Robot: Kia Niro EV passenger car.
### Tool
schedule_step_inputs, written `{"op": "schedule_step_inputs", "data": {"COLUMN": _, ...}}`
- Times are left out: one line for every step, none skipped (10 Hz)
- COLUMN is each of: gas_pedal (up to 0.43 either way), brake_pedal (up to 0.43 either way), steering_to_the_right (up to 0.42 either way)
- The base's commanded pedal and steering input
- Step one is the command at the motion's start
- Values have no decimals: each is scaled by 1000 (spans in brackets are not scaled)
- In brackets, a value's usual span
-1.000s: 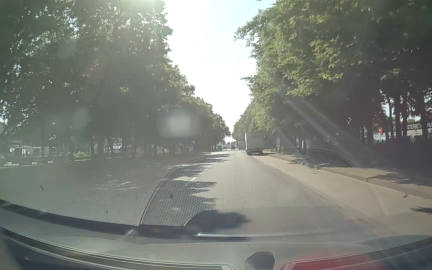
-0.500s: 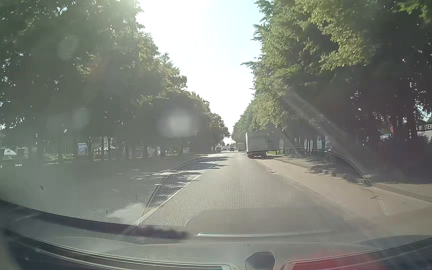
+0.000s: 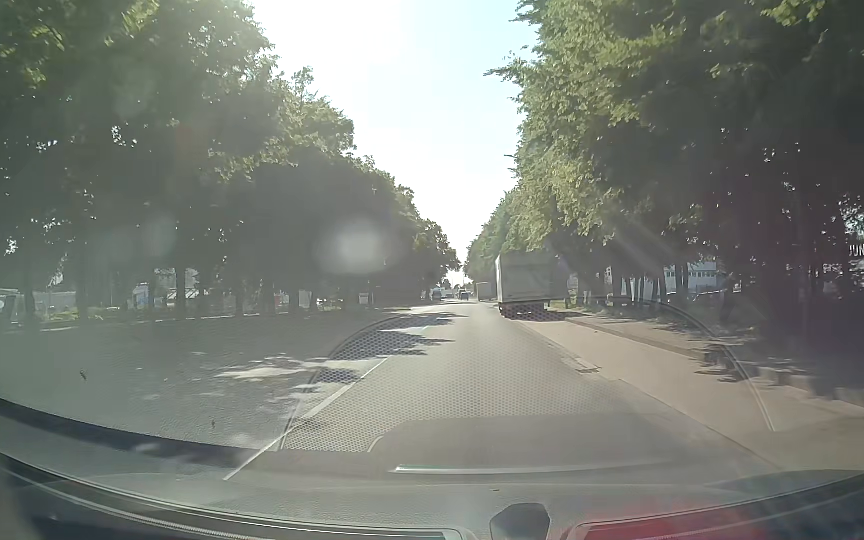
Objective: Follow the waypoints while adhering to traffic rules and regulations
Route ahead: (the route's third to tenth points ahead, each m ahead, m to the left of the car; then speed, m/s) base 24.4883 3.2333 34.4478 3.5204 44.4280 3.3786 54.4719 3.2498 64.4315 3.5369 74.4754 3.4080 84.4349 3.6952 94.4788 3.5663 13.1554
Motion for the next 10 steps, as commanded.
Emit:
{"op": "schedule_step_inputs", "data": {"gas_pedal": 138, "brake_pedal": 6, "steering_to_the_right": -1}}
{"op": "schedule_step_inputs", "data": {"gas_pedal": 138, "brake_pedal": 6, "steering_to_the_right": 0}}
{"op": "schedule_step_inputs", "data": {"gas_pedal": 138, "brake_pedal": 6, "steering_to_the_right": -1}}
{"op": "schedule_step_inputs", "data": {"gas_pedal": 138, "brake_pedal": 6, "steering_to_the_right": 0}}
{"op": "schedule_step_inputs", "data": {"gas_pedal": 138, "brake_pedal": 6, "steering_to_the_right": 2}}
{"op": "schedule_step_inputs", "data": {"gas_pedal": 138, "brake_pedal": 6, "steering_to_the_right": 2}}
{"op": "schedule_step_inputs", "data": {"gas_pedal": 157, "brake_pedal": 6, "steering_to_the_right": 2}}
{"op": "schedule_step_inputs", "data": {"gas_pedal": 169, "brake_pedal": 6, "steering_to_the_right": 2}}
{"op": "schedule_step_inputs", "data": {"gas_pedal": 169, "brake_pedal": 12, "steering_to_the_right": 2}}
{"op": "schedule_step_inputs", "data": {"gas_pedal": 177, "brake_pedal": 6, "steering_to_the_right": 3}}
